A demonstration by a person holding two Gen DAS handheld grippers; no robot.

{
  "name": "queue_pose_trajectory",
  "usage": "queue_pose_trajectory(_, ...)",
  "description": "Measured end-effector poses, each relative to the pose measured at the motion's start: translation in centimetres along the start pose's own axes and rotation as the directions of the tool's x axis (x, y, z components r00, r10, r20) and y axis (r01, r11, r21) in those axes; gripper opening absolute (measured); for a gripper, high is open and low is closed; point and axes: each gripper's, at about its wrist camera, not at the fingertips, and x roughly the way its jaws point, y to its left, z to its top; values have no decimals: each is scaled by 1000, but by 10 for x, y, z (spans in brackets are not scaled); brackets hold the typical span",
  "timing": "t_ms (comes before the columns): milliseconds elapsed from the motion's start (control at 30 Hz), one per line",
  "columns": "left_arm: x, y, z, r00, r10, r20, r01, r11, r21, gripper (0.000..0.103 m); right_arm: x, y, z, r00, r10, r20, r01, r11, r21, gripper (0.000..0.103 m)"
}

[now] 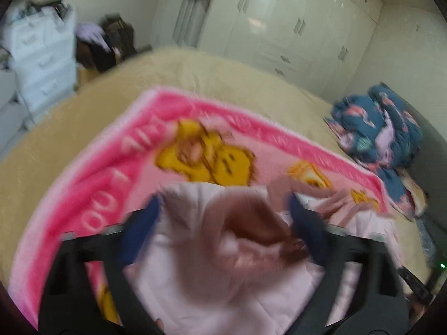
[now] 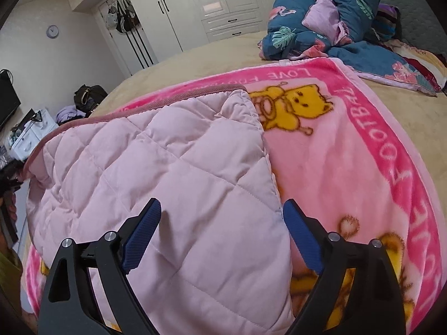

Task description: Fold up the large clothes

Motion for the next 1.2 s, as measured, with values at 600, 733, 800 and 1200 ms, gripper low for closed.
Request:
queue_pose_trajectory(600,13,40,-102,993,-12,-114,24,994,106,17,-9,-5,-28,995,67,79,-65,998,-19,24)
queue_pose_trajectory(733,9,7,-68,998,45,-32,-39,988,149,10,-17,10,-1,992,-5,123,8,1000,-19,20)
queue_pose_trajectory(800,12,4,-53,999,49,-12,-47,989,137,10,-18,13,19,988,-23,150,23,1000,5,20)
queue_pose_trajectory(1200,91,7,-57,975,175,-134,-152,974,166,15,70,-2,24,994,-113,3,113,992,51,20)
